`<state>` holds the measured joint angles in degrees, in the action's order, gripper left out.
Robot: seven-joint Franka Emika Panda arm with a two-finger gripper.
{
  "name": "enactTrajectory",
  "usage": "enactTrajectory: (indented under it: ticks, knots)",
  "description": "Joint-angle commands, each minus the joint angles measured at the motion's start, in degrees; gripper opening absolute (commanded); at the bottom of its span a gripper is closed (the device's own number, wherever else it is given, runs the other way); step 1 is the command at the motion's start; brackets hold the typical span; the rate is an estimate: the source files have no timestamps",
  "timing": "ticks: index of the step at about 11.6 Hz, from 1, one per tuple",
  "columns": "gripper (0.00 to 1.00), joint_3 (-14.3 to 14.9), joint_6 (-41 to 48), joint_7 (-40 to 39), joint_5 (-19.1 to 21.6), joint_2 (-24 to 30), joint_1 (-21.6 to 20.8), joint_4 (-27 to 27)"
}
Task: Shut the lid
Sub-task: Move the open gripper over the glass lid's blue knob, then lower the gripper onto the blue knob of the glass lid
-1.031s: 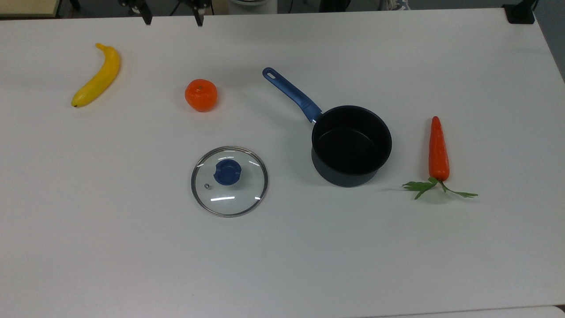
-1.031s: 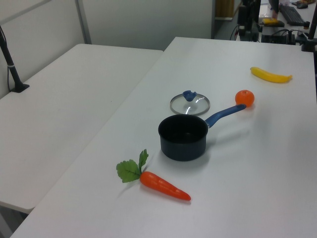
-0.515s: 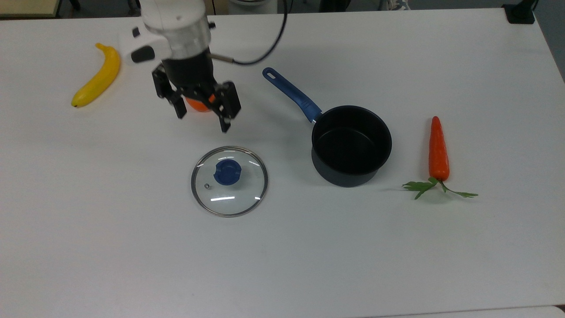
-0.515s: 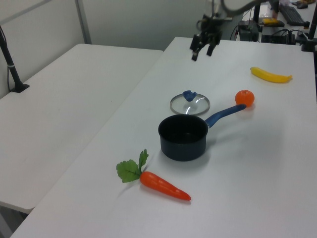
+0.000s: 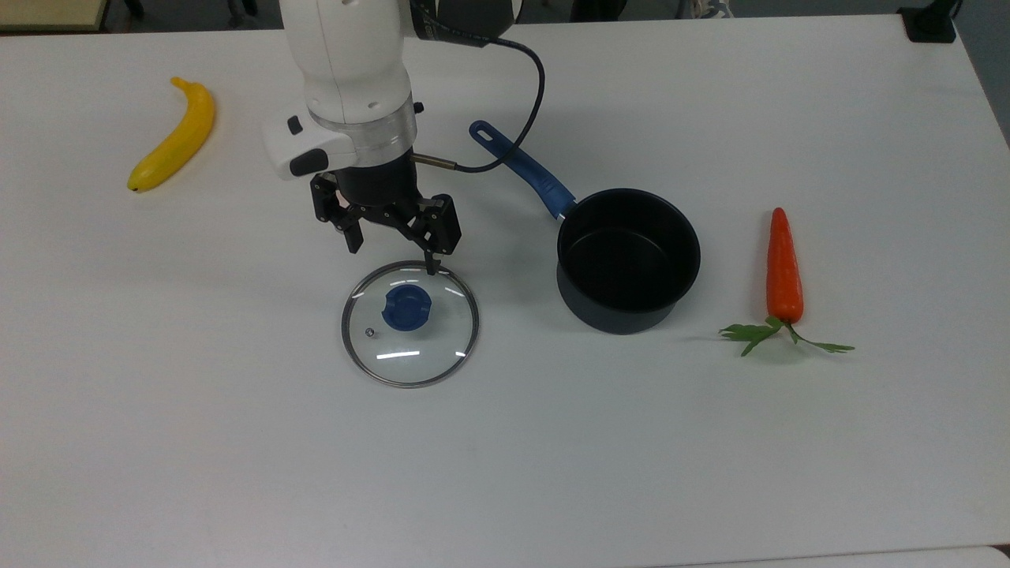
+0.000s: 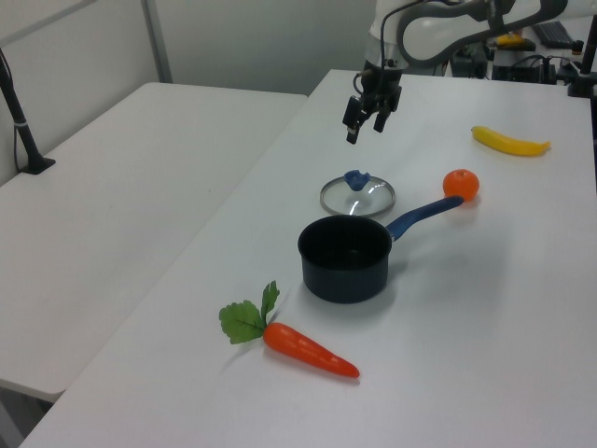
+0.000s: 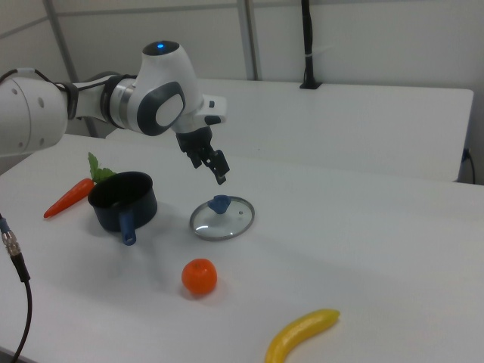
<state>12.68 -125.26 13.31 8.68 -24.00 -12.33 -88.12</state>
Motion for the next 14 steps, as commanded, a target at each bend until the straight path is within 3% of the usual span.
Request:
enactTrajectory:
  ticks: [1, 4, 11, 12, 14]
  knots:
    - [1.0, 0.7, -0.7, -2.3, -0.4, -2.5, -0.9, 0.6]
    - [1.0, 0.6, -7.9, -2.2, -0.6, -4.8, -2.1, 0.2]
    - [1.0, 0.7, -7.1, -9.0, -0.1, -4.9, -1.6, 0.1]
    - [0.94, 0.8, -6.9, -10.4, 0.1, -4.9, -1.6, 0.0]
    - [0.92, 0.9, -6.7, -10.4, 0.3, -4.7, -1.6, -0.5]
